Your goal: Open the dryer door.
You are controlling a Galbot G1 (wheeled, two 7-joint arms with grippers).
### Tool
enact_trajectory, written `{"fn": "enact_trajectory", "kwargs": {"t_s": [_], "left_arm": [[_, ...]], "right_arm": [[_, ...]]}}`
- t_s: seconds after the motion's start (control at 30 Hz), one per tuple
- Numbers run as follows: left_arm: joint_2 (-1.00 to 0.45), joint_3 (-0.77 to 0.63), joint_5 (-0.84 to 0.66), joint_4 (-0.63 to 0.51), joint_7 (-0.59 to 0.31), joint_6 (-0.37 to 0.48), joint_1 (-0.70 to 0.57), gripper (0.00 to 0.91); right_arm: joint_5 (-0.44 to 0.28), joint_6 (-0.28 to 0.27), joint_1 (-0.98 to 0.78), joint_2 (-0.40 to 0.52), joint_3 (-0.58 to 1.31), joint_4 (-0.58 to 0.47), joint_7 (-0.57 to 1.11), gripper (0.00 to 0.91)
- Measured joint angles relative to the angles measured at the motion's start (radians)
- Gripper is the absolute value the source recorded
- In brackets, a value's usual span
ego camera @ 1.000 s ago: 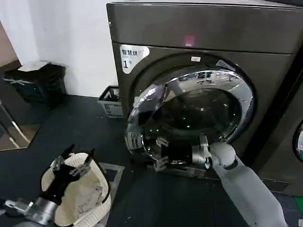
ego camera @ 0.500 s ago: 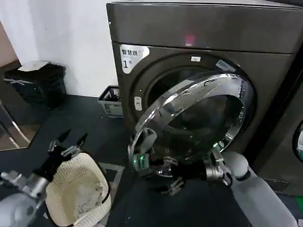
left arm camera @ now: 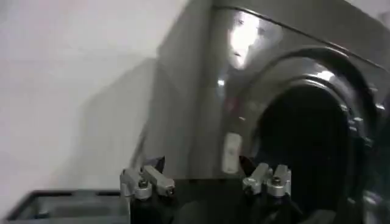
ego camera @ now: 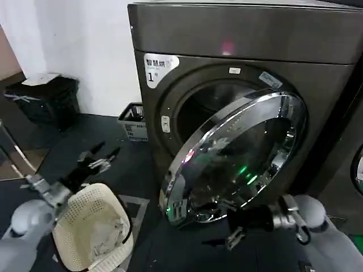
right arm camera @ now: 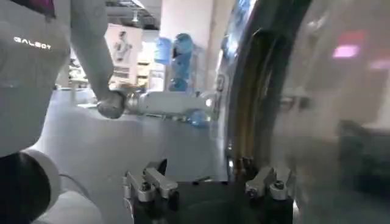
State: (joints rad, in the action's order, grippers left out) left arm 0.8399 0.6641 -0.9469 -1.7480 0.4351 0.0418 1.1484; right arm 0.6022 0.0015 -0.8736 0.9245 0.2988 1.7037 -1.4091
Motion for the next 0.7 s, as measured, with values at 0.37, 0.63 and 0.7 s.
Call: {"fn": "enact_trajectory", "kwargs": {"t_s": [0.37, 0.63, 0.7], "left_arm": [[-0.033, -0.309, 0.018, 0.076, 0.109, -0.042, -0.209, 0.907], [0.029, -0.465, 0.019, 0.053, 0.206, -0.034, -0.292, 0.907], [0.040, -0.491, 0.028, 0.038, 0.225, -0.032, -0.301, 0.907]], "right_arm": [[0.011, 0.025, -0.208, 0.007, 0.389, -0.018, 0.018, 0.907], [-0.035, -0.002, -0.337, 0.079, 0.685, 0.040, 0.163, 0.907], [-0.033, -0.014, -0.356, 0.102, 0.744, 0.059, 0.199, 0.907]]}}
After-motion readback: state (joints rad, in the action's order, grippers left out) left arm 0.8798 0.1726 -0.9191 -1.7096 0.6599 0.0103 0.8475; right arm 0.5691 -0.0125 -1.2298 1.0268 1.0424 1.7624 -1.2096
